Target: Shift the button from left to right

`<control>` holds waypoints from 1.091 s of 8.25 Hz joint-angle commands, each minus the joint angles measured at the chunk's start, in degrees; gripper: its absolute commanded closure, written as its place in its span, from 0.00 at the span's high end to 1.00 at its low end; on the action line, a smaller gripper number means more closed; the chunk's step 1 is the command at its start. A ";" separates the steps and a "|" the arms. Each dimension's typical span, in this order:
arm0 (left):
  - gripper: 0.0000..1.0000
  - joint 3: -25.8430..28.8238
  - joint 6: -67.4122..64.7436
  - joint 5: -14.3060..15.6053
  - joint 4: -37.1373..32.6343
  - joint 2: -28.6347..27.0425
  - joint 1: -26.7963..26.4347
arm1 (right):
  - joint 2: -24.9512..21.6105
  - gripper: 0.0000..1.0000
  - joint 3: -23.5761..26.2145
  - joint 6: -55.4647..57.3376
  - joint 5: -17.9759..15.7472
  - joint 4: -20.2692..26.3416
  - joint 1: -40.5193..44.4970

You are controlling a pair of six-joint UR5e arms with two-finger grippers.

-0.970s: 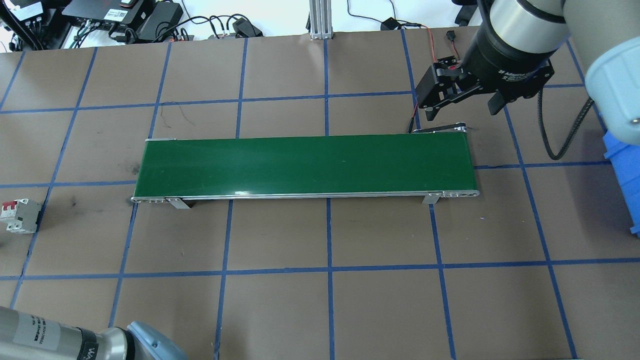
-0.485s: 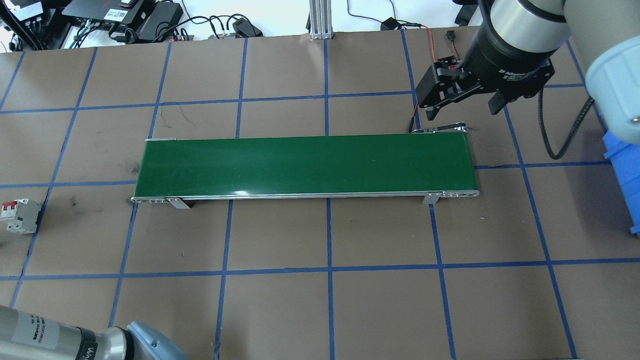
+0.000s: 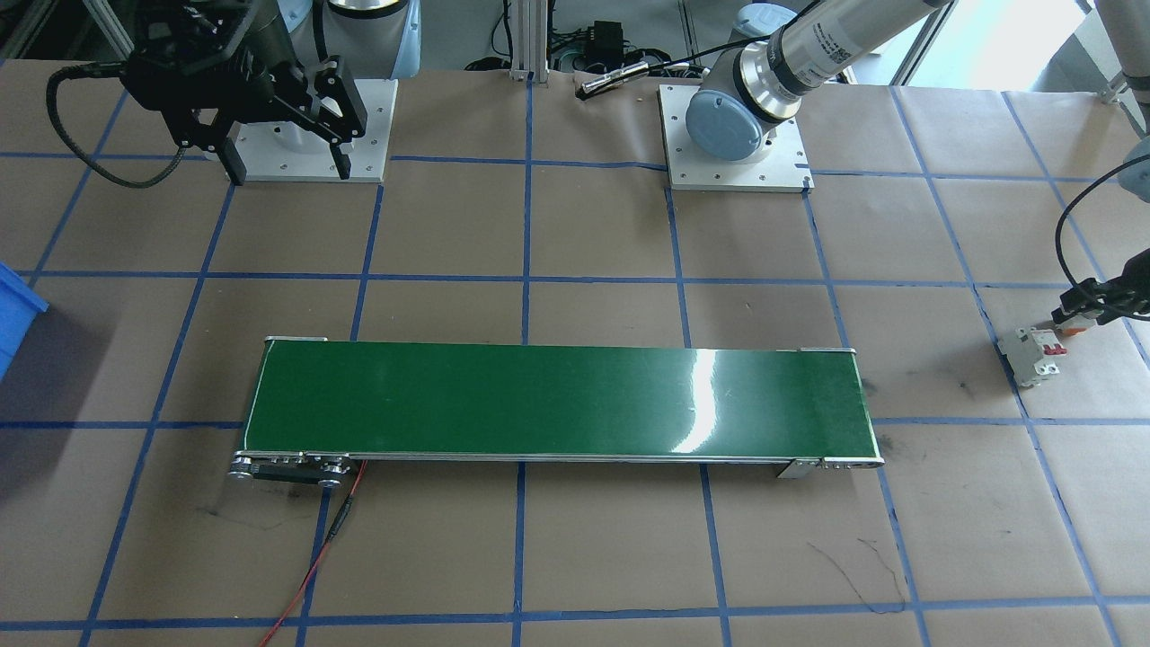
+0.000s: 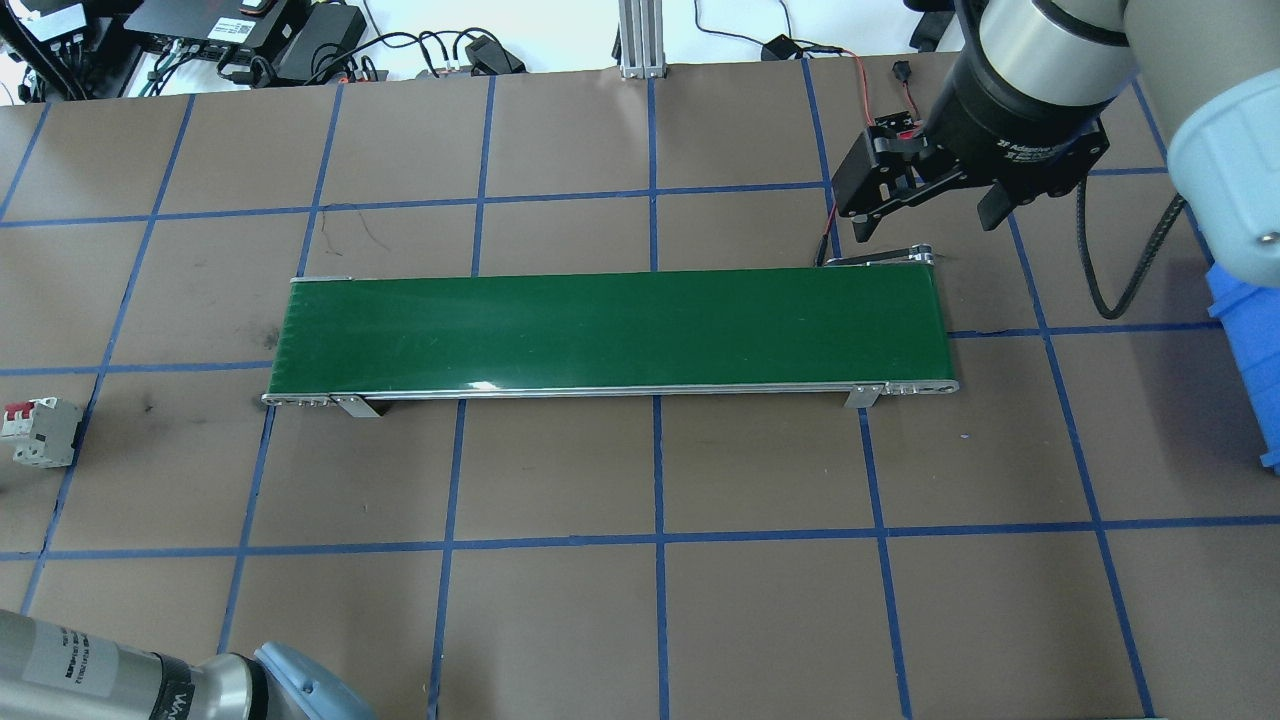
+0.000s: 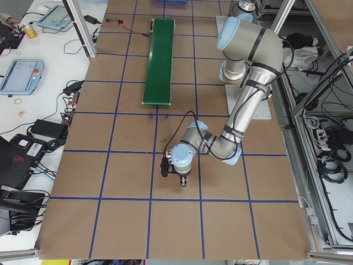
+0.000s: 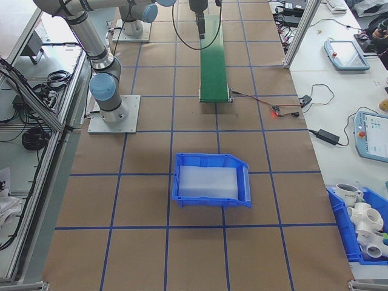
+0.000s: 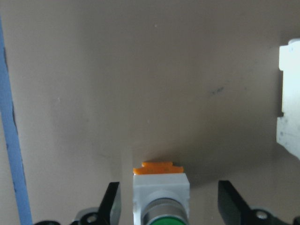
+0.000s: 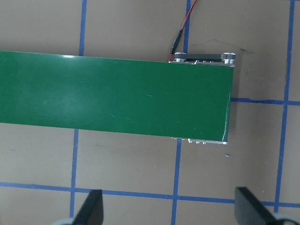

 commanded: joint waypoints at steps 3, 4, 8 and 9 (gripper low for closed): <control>0.12 0.27 -2.34 0.20 0.09 -0.62 0.00 | 0.17 1.00 -0.08 0.00 -0.57 0.24 0.00; 0.00 0.36 -2.53 1.86 0.09 0.07 -0.17 | 0.17 1.00 0.01 0.00 -0.22 0.24 0.00; 0.00 5.69 -19.77 5.48 -17.08 10.78 -6.82 | 0.17 1.00 0.01 -0.09 -0.48 0.24 0.00; 0.00 9.47 -27.93 6.52 -25.06 12.98 -11.90 | 0.17 1.00 0.01 0.00 -0.40 0.24 0.00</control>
